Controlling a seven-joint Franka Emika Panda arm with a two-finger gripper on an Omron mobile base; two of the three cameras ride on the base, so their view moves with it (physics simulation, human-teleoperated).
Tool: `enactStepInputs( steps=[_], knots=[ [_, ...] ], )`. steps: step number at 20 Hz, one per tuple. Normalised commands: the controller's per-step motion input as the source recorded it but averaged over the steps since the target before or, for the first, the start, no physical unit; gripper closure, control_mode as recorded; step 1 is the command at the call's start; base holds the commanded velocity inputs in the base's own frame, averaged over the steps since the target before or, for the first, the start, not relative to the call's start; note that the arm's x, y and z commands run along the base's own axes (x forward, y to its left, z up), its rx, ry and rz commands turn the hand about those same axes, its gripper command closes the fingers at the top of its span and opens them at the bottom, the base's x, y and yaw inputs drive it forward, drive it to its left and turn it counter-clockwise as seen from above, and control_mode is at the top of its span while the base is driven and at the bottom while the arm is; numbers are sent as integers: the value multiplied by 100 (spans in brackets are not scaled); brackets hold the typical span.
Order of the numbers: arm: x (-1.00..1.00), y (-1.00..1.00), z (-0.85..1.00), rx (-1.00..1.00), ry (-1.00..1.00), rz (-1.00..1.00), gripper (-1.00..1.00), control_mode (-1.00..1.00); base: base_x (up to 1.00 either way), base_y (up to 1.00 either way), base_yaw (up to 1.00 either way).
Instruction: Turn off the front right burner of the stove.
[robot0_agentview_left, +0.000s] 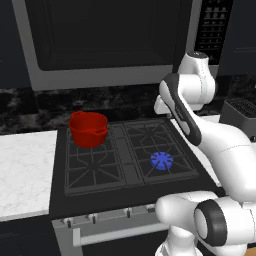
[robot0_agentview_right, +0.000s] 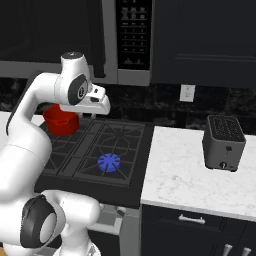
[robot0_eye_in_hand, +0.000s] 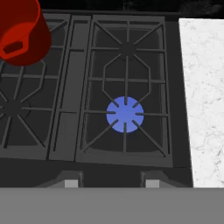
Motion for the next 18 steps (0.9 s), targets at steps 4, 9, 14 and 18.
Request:
enactStepInputs(
  steps=[4,9,14,18],
  knots=[
    [0,0,5,0,0,0,-100,-100,0,0,0],
    [0,0,0,0,0,0,-100,-100,0,0,0],
    [-12,0,0,0,0,0,-100,-100,0,0,0],
    [-13,0,-1,0,-3,-2,-100,100,-6,7,-2]
  ],
)
